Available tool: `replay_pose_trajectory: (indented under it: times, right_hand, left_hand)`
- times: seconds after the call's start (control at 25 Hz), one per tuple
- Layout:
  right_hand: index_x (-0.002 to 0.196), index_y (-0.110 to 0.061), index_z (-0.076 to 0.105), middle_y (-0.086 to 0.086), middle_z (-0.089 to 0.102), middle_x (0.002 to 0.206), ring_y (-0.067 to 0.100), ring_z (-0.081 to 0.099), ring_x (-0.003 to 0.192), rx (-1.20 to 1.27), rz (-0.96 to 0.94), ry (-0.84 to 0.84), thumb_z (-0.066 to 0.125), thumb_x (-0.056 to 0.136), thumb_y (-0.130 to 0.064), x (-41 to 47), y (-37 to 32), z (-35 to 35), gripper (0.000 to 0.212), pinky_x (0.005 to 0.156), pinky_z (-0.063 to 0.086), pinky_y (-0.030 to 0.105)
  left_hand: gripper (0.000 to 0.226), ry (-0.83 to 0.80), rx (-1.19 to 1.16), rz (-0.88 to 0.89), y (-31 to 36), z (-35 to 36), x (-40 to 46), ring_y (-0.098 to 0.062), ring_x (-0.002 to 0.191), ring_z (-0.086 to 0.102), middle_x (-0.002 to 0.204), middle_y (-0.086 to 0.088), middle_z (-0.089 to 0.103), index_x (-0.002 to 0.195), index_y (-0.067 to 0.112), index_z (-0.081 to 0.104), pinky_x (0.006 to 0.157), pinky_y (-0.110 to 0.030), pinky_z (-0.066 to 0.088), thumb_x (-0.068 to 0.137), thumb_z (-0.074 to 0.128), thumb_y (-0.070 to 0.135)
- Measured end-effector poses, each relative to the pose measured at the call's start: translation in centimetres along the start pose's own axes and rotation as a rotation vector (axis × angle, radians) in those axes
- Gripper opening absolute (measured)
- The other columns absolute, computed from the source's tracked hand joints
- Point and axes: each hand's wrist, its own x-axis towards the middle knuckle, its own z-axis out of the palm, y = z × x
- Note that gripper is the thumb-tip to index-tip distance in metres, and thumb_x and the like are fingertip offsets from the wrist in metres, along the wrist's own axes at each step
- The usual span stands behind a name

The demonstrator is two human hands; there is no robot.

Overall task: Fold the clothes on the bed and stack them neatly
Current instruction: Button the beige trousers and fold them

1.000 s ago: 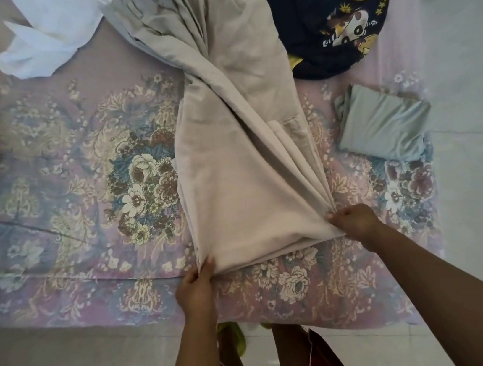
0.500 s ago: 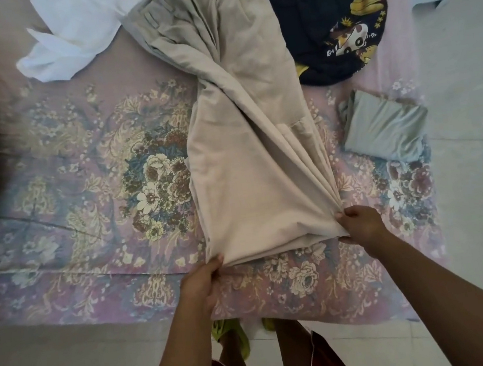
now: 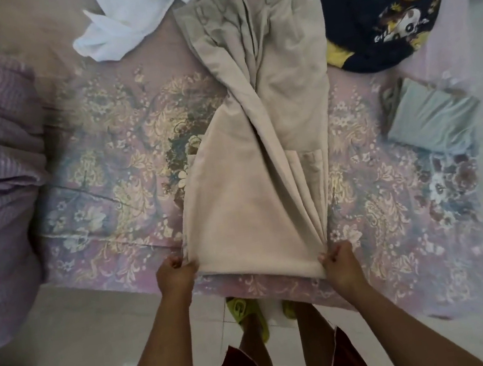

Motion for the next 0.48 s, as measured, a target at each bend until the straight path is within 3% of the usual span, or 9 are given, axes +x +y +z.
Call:
replay_pose_trajectory:
  times: [0.12,0.2,0.28,0.32,0.4,0.48]
  right_hand:
    - [0.109,-0.003,0.049,0.025,0.062,0.109,0.043,0.059,0.108,-0.255,-0.076,0.088,0.049,0.1,-0.003,0.0,-0.7,0.9,0.009,0.087,0.043,0.046]
    - [0.12,0.004,0.056,0.03,0.061,0.12,0.046,0.057,0.113,-0.506,-0.455,0.333,0.056,0.088,0.009,0.2,-3.4,1.7,0.032,0.092,0.047,0.051]
    - [0.126,0.004,0.059,0.028,0.063,0.124,0.043,0.061,0.114,-0.667,-0.907,0.473,0.066,0.078,0.004,1.2,-6.6,2.9,0.048,0.09,0.054,0.049]
    - [0.127,0.004,0.06,0.025,0.065,0.122,0.039,0.064,0.111,-0.722,-1.035,0.506,0.069,0.078,-0.002,2.2,-8.5,3.3,0.05,0.087,0.056,0.045]
    - [0.13,0.005,0.058,0.024,0.066,0.117,0.038,0.066,0.104,-0.749,-0.958,0.464,0.073,0.083,-0.013,4.6,-11.9,4.0,0.052,0.082,0.056,0.044]
    - [0.13,0.004,0.055,0.028,0.065,0.116,0.043,0.064,0.105,-0.623,-0.785,0.366,0.063,0.093,-0.011,6.8,-13.1,3.9,0.041,0.088,0.052,0.05]
  left_hand:
    - [0.057,0.206,0.426,0.131,1.5,3.1,-0.9,-0.051,0.13,0.044,0.139,-0.037,0.045,0.137,-0.011,0.045,0.106,-0.056,0.039,0.083,0.062,-0.008]
    - [0.07,0.19,0.676,0.591,3.8,5.7,-1.9,-0.048,0.145,0.029,0.156,-0.031,0.029,0.149,-0.003,0.036,0.117,-0.057,0.026,0.083,0.061,-0.003]
    - [0.067,0.067,0.825,1.129,6.0,9.0,-1.8,-0.044,0.147,0.03,0.158,-0.028,0.031,0.15,0.0,0.04,0.118,-0.057,0.025,0.087,0.061,0.005]
    - [0.064,0.027,0.871,1.253,7.2,10.6,-0.9,-0.043,0.147,0.031,0.158,-0.026,0.033,0.15,0.001,0.041,0.118,-0.059,0.026,0.09,0.061,0.009]
    - [0.061,-0.011,0.96,1.272,8.9,13.1,1.3,-0.04,0.149,0.028,0.16,-0.022,0.03,0.153,0.005,0.039,0.118,-0.062,0.022,0.097,0.058,0.019]
    - [0.058,-0.016,1.074,1.281,8.3,14.1,3.1,-0.038,0.149,0.029,0.161,-0.019,0.03,0.153,0.009,0.039,0.116,-0.067,0.021,0.101,0.052,0.03]
